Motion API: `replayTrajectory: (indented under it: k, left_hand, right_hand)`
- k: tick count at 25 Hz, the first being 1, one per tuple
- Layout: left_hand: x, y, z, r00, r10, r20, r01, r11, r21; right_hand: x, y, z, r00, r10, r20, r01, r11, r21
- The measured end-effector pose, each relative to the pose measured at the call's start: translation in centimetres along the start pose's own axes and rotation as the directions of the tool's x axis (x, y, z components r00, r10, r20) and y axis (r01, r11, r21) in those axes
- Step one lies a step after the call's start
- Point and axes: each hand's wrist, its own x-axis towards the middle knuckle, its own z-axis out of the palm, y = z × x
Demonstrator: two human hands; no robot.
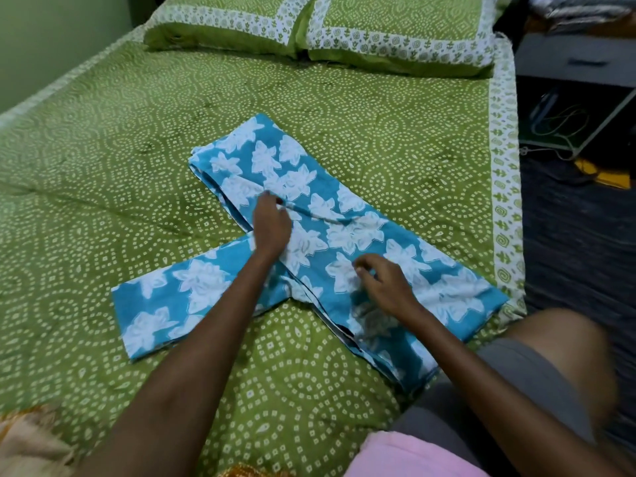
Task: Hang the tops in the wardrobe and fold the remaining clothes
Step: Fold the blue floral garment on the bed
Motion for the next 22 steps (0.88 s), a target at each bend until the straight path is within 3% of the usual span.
replayTrajectory:
  k: [1,2,3,4,5,7,9,11,13,15,17,19,20,22]
  left_hand:
    - [-2.2,1.8,1.6,0.988,0.105,0.114,-0.103,0.995,-0.016]
    - [-4.5,3.0,3.5,0.957,0.16,0.243,-0.166,0.986,0.006]
    - [-6.6,3.5,5.4,0.92,0.162,0.356,-0.207,0.974,0.092]
    - [-8.3,3.4,6.8,0.895,0.146,0.422,-0.258,0.94,0.221]
    - [-9.5,2.7,7.7,0.889,0.125,0.441,-0.29,0.898,0.33]
    - [-10.7,1.6,7.8,0.901,0.055,0.43,-0.262,0.859,0.441]
    - [-12.0,1.1,7.1,0.901,0.066,0.429,-0.286,0.834,0.472]
    - [-13.8,1.1,6.5,0.856,0.217,0.469,-0.433,0.796,0.422]
    - [-16.0,0.6,6.1,0.752,0.349,0.56,-0.589,0.736,0.332]
    - [-18.3,0.2,5.8,0.681,0.416,0.603,-0.659,0.707,0.256]
    - [-20.8,0.3,5.5,0.638,0.459,0.618,-0.692,0.693,0.2]
    - [-22.0,0.8,4.7,0.612,0.504,0.61,-0.686,0.721,0.093]
    - [-22.1,1.0,3.9,0.659,0.472,0.586,-0.598,0.801,0.027]
    - [-22.0,0.3,2.2,0.852,0.302,0.427,-0.309,0.95,-0.055]
  right_hand:
    - [0.7,0.8,0.1,0.999,-0.029,-0.023,0.026,0.991,-0.132]
    - [0.9,1.8,0.3,0.997,-0.028,0.075,0.05,0.952,-0.302]
    - [0.9,3.5,0.7,0.985,0.006,0.175,0.077,0.885,-0.46]
    - [0.8,5.2,0.5,0.982,0.033,0.185,0.076,0.829,-0.555]
    - [0.8,6.7,0.1,0.992,0.056,0.11,0.021,0.804,-0.595]
    - [0.9,8.1,-1.4,0.988,0.134,-0.083,-0.157,0.792,-0.591]
    - [0.6,8.0,-2.1,0.983,0.15,-0.103,-0.182,0.775,-0.605]
    - [-0.1,8.5,-2.2,0.995,0.044,0.088,0.026,0.743,-0.669]
    - [-1.5,9.4,-2.9,0.939,-0.096,0.331,0.312,0.64,-0.702]
    - [-2.6,9.8,-4.5,0.871,-0.167,0.461,0.47,0.552,-0.688]
    - [-3.2,9.6,-5.7,0.841,-0.113,0.529,0.486,0.587,-0.647]
    - [-3.0,8.3,-5.2,0.897,-0.074,0.436,0.349,0.723,-0.595]
    - [-2.8,7.2,-4.6,0.941,-0.057,0.333,0.248,0.786,-0.566]
    - [-2.0,4.4,-2.4,0.986,-0.103,0.132,0.154,0.869,-0.47]
